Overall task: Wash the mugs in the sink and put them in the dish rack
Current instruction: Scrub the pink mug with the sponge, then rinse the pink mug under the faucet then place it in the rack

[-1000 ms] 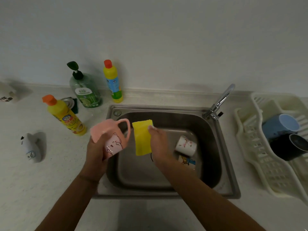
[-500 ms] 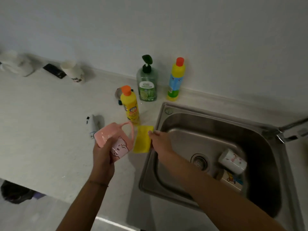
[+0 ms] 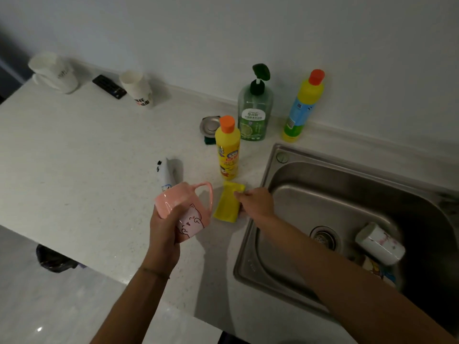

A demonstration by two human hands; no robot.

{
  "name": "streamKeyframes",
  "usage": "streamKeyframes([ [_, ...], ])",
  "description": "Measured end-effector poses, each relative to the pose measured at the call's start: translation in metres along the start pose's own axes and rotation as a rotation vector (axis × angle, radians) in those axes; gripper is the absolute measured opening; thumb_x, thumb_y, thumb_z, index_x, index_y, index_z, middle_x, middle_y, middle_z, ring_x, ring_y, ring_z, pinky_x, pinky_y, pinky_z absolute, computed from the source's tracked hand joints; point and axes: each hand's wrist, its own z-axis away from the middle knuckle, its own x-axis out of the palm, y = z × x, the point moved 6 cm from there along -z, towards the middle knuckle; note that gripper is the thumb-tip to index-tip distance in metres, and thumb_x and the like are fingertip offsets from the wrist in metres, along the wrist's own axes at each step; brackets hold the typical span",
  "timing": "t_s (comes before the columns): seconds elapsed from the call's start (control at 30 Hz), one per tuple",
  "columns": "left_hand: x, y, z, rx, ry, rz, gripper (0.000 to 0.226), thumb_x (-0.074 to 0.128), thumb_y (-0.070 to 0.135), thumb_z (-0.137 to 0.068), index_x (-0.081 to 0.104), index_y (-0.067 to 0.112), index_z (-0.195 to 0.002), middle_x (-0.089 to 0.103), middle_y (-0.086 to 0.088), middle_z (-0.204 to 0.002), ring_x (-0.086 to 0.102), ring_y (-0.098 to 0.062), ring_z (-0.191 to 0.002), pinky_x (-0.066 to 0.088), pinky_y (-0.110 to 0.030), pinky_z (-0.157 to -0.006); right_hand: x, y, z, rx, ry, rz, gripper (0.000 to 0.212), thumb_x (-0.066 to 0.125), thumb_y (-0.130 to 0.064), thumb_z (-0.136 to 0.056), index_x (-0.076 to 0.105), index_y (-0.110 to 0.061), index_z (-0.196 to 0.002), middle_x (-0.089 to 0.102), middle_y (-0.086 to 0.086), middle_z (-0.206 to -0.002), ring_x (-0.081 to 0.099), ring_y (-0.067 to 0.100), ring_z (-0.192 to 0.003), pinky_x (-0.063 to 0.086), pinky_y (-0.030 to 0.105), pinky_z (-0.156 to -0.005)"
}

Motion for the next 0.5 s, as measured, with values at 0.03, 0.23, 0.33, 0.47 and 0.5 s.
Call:
streamKeyframes([
  [0.03,0.004,0.000,0.000,0.003,-0.013,-0.007,0.061,0.069,0.027,-0.081,0.057,0.017,-0.139,0.069,-0.017,-0.126,0.068,-0.034,-0.112,0.059,-0.050,-0.088,-0.006,-0.003,0.004,-0.034,0.007,0.118,0.040,0.071,-0.050,-0.085,0.075,-0.013,-0.072,0.073,0.005,-0.070,0.072,0.020,-0.067,0.059,0.035,-0.068],
  [0.23,0.032,-0.007,0.006,-0.019,-0.147,-0.055,0.063,0.067,0.026,-0.080,0.055,0.021,-0.142,0.069,-0.013,-0.127,0.068,-0.034,-0.113,0.062,-0.045,-0.079,-0.043,-0.017,0.036,-0.130,-0.075,0.098,0.028,0.061,-0.032,-0.097,0.073,-0.013,-0.081,0.074,0.002,-0.074,0.065,0.012,-0.052,0.054,0.027,-0.055],
  [0.33,0.053,-0.014,0.011,-0.050,-0.278,-0.086,0.073,0.072,0.028,-0.077,0.051,0.021,-0.146,0.066,-0.011,-0.134,0.067,-0.036,-0.116,0.061,-0.050,-0.085,-0.067,-0.027,0.071,-0.109,-0.225,-0.282,0.025,0.054,-0.022,-0.103,0.072,-0.011,-0.090,0.076,0.004,-0.078,0.061,0.015,-0.050,0.044,0.021,-0.045],
  [0.47,0.089,-0.028,0.027,-0.113,-0.447,-0.145,0.085,0.078,0.037,-0.062,0.053,0.022,-0.141,0.068,-0.016,-0.127,0.068,-0.040,-0.110,0.060,-0.053,-0.084,-0.101,-0.018,0.112,-0.129,-0.350,-0.353,0.030,0.048,-0.030,-0.106,0.070,-0.017,-0.090,0.074,0.004,-0.076,0.060,0.012,-0.054,0.042,0.020,-0.051],
  [0.5,0.100,-0.031,0.031,-0.121,-0.485,-0.162,0.082,0.078,0.036,-0.061,0.055,0.024,-0.139,0.070,-0.016,-0.123,0.069,-0.040,-0.107,0.061,-0.051,-0.081,-0.109,-0.010,0.118,-0.109,-0.372,-0.345,0.032,0.049,-0.032,-0.106,0.070,-0.016,-0.088,0.072,0.006,-0.076,0.059,0.013,-0.056,0.042,0.022,-0.054],
])
